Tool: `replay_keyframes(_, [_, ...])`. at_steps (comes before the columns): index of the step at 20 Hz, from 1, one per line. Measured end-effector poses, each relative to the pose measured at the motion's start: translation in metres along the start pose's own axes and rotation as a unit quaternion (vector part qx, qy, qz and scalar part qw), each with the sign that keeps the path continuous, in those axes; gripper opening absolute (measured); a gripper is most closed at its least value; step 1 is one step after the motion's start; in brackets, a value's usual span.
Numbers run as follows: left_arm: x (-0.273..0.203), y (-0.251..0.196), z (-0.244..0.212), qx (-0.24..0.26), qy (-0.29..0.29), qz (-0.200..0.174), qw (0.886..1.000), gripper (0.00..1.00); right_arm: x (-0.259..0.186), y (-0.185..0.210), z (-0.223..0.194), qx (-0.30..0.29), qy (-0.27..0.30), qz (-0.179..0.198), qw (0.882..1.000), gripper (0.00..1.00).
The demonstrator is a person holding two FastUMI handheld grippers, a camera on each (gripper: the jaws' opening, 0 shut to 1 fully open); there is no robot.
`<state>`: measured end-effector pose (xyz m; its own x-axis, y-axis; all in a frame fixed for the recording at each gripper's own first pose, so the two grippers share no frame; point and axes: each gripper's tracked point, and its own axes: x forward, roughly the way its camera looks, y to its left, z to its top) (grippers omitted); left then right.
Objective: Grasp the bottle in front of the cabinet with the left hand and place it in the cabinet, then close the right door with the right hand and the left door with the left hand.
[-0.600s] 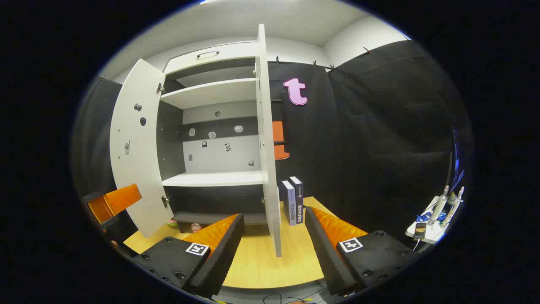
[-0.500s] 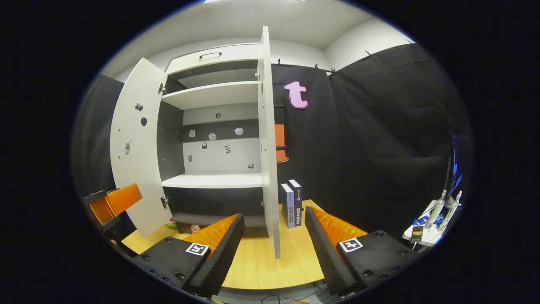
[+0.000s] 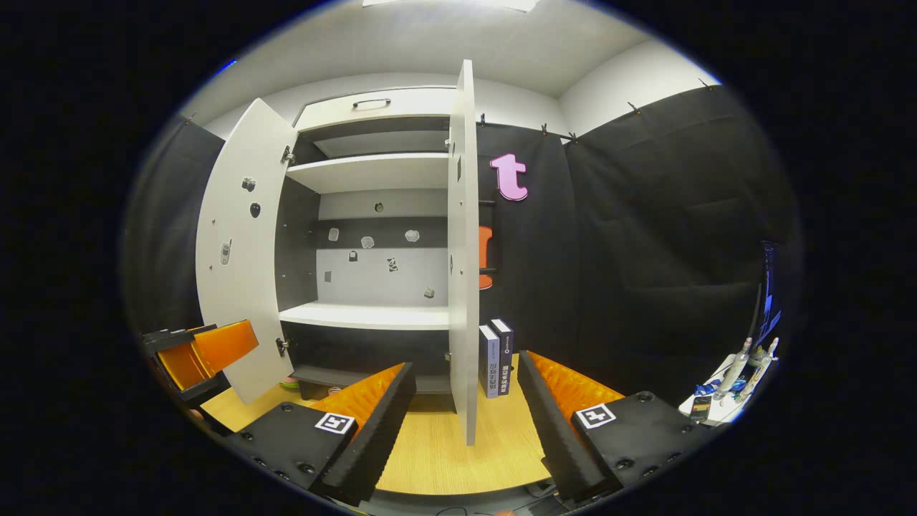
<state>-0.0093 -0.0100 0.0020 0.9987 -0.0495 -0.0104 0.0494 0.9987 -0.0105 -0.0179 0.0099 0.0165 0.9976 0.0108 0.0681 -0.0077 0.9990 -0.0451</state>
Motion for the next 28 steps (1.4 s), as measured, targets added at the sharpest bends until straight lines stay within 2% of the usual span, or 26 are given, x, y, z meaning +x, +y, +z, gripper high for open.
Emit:
replay_keyframes(5, [-0.002, -0.003, 0.003, 0.009, -0.003, 0.001, 1.0, 0.94, -0.001, 0.006, -0.001, -0.007, -0.002, 0.011, 1.0, 0.96])
replay_keyframes(10, [0.003, -0.002, -0.017, 0.004, 0.009, 0.006, 1.0, 0.95, -0.001, 0.002, 0.0, -0.013, -0.001, 0.013, 1.0, 0.96])
replay_keyframes(17, [0.03, 0.025, -0.084, 0.028, 0.048, 0.037, 0.998, 0.95, -0.004, -0.008, 0.005, -0.014, -0.006, 0.012, 1.0, 0.96])
replay_keyframes(25, [0.08, 0.029, -0.167, 0.038, 0.101, 0.01, 0.994, 0.95, -0.008, -0.017, 0.012, -0.027, -0.012, 0.008, 1.0, 0.96])
replay_keyframes(28, [0.095, 0.038, -0.199, 0.051, 0.121, 0.019, 0.991, 0.95, -0.008, -0.019, 0.014, -0.03, -0.015, 0.004, 0.999, 0.96])
